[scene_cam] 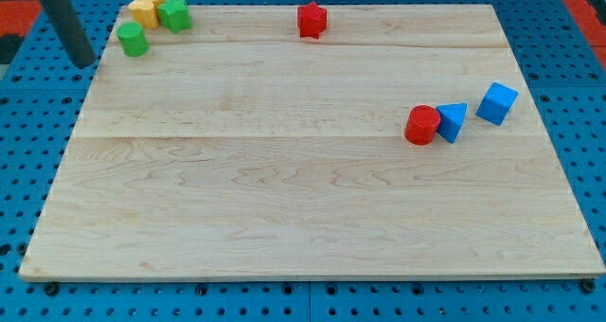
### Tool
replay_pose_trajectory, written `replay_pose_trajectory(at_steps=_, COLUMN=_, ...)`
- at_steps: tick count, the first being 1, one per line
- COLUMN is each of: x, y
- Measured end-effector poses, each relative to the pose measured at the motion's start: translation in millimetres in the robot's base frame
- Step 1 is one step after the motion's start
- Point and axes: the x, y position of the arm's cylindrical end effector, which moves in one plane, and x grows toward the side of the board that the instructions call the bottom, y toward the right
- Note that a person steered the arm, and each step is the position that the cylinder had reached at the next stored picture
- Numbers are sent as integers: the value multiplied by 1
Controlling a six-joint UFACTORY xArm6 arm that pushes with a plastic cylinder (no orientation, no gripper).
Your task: Slide yellow heart towards center
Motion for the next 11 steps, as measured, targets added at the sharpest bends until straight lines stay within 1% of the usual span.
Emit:
replay_pose_trajectory(at_steps=1, x=-39, y=-1)
replay_pose_trajectory(at_steps=2, x=-122, y=0)
replay_pose_trajectory(at_steps=3, x=-122, y=0)
replay_pose_trajectory(at_steps=4, x=-120, y=22)
replay_pose_trajectory(at_steps=5, x=-115, y=71)
replay_pose_trajectory(at_steps=6, x=-103, y=81)
replay_pose_trajectory(at_steps=7, x=-80, y=89)
replay_pose_trajectory(at_steps=8, x=-74, y=89)
replay_pose_trajectory(at_steps=9, x=-69, y=56)
replay_pose_trajectory(at_steps=10, x=-37, y=110)
replay_pose_trajectory(at_steps=11, x=-35, y=209)
